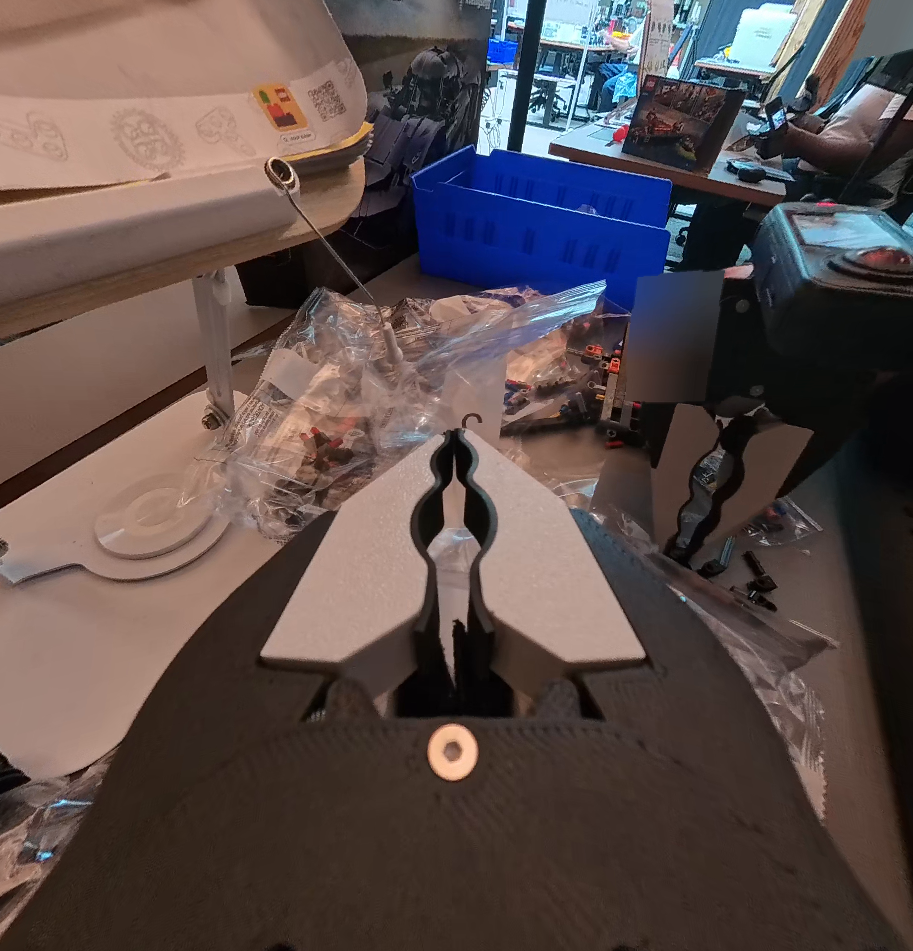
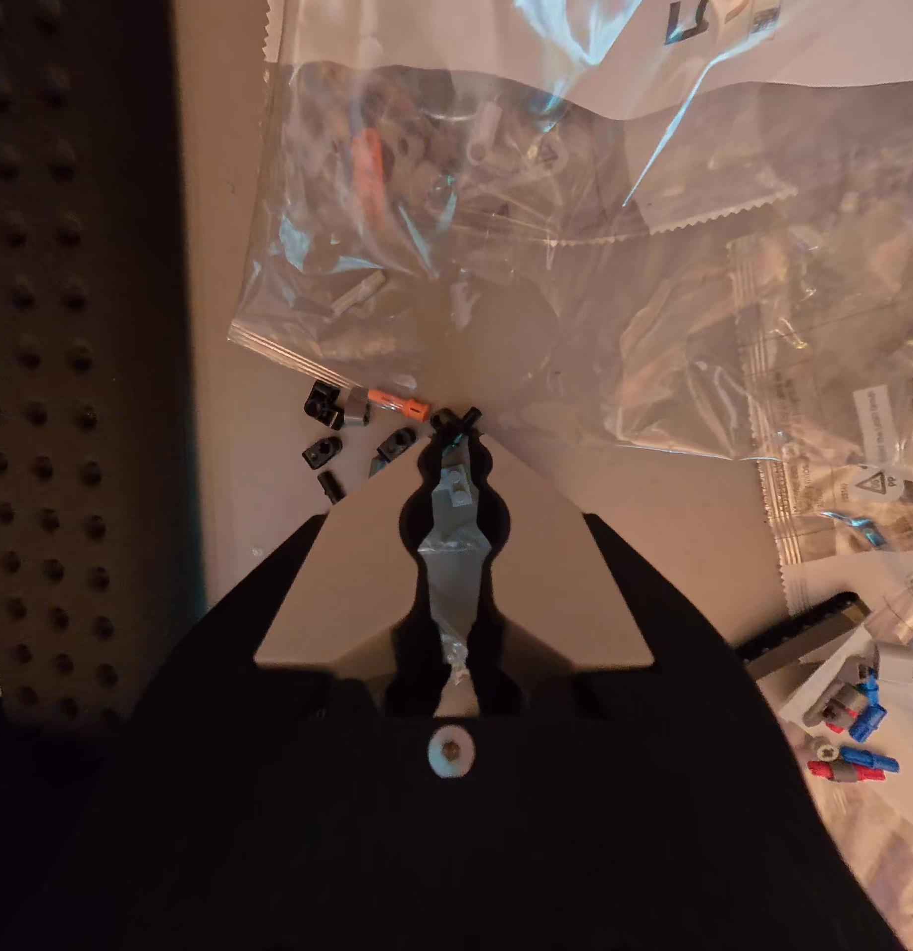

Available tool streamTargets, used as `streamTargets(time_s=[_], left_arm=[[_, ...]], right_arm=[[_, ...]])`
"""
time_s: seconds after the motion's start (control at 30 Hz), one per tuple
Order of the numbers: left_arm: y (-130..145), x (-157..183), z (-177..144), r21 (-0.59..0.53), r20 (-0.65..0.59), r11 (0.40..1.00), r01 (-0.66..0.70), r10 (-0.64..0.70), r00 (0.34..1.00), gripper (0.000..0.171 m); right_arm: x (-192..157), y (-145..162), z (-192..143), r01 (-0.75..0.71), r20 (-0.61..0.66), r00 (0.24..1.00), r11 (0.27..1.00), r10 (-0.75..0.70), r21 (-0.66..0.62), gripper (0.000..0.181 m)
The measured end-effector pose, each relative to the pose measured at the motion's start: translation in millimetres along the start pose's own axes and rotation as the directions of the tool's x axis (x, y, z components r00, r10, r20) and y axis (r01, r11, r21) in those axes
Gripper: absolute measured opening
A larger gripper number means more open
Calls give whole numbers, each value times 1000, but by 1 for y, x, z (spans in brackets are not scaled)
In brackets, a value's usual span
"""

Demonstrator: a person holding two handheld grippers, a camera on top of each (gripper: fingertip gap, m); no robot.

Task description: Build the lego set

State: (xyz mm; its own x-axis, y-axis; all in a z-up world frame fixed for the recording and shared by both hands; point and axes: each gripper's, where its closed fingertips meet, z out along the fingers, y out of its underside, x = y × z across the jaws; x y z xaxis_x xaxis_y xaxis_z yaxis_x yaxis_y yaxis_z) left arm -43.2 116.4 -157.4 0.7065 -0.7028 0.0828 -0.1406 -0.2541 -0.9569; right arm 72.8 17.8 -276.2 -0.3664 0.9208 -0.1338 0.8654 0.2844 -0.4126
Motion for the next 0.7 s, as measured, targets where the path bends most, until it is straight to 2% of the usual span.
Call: streamTargets(time_s=[0.17, 0.4, 0.7], left_arm=[[0, 2, 1, -5, -6, 1000, -3, 3, 1000, 0], [0, 7, 3, -11, -28, 1000, -2, 2, 1000, 0], [2, 13, 7, -25, -50, 1000, -5, 4, 999, 0]], right_arm=[[7, 0, -23, -20, -34, 999, 997, 23, 79, 7], [32, -30, -85, -4, -192, 978, 933, 79, 359, 7], [83, -71, -71, -27, -307, 936, 902, 174, 431, 8]])
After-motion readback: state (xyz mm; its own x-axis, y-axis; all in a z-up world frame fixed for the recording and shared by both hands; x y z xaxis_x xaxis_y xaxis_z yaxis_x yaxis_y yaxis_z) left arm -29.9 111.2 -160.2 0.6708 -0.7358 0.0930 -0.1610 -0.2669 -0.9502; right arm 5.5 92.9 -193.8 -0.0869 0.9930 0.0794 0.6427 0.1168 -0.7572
